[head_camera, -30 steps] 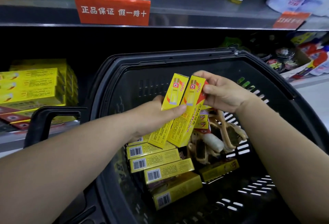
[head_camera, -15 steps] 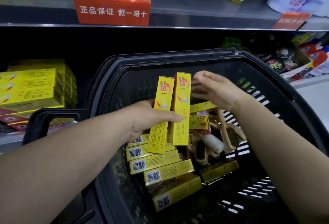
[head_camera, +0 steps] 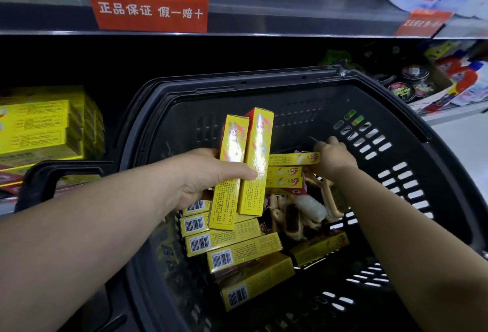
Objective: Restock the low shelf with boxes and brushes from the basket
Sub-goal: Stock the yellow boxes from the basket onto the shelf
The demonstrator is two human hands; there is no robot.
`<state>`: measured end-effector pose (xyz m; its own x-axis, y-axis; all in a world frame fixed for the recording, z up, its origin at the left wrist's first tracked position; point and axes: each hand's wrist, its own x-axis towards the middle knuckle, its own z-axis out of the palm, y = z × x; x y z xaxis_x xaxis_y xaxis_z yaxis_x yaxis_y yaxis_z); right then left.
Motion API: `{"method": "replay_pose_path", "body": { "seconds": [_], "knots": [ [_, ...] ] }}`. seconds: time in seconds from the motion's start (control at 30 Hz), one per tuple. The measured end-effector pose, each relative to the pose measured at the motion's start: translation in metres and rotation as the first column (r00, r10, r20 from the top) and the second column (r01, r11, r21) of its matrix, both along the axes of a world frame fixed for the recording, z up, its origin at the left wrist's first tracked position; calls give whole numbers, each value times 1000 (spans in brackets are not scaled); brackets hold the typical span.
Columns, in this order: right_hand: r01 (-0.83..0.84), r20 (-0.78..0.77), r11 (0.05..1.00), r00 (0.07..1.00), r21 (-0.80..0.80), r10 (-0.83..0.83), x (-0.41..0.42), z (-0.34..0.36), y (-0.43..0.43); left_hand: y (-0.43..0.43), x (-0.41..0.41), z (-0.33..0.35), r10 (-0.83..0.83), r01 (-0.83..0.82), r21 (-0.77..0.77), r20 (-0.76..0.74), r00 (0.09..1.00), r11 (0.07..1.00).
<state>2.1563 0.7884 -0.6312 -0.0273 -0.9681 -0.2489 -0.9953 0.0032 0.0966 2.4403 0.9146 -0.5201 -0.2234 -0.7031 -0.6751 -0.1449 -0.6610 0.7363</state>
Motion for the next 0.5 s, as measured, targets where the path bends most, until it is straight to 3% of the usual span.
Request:
{"method": "replay_pose_path", "body": {
  "seconds": [0.03, 0.07, 0.1, 0.17, 0.2, 0.27, 0.33, 0.4, 0.5],
  "knots": [
    [-28, 74, 1000, 997, 10, 27, -1, 6, 0, 0, 0, 0, -1, 1, 0, -8, 1000, 1000],
    [-34, 238, 999, 971, 33, 25, -2, 16, -1, 0, 0, 0, 5, -5, -1, -16, 1000, 1000],
    [-20, 461, 997, 887, 75, -17, -2, 29, -1, 0, 0, 0, 15, -15, 4, -25, 1000, 1000],
    [-15, 833, 989, 540, 149, -118, 3, 64, 3, 1, 0, -1, 43, -42, 17, -43, 998, 999],
    [-36, 924, 990, 365, 140, -118, 7, 83, 5, 1, 1, -1, 60, -59, 19, -51, 997, 998],
    [-111, 993, 988, 65, 109, -103, 18, 116, 10, 1, 1, 0, 108, -105, 37, -78, 991, 994],
    [-163, 978, 979, -150, 118, -143, 38, 140, 21, 3, 2, 5, 164, -158, 53, -141, 976, 986],
    [-157, 954, 975, -232, 156, -190, 60, 151, 33, 6, 3, 11, 208, -201, 53, -212, 955, 978],
    [-47, 943, 967, -212, 252, -256, 99, 163, 49, 16, 6, 25, 208, -209, 28, -304, 930, 978]
  ]
}}
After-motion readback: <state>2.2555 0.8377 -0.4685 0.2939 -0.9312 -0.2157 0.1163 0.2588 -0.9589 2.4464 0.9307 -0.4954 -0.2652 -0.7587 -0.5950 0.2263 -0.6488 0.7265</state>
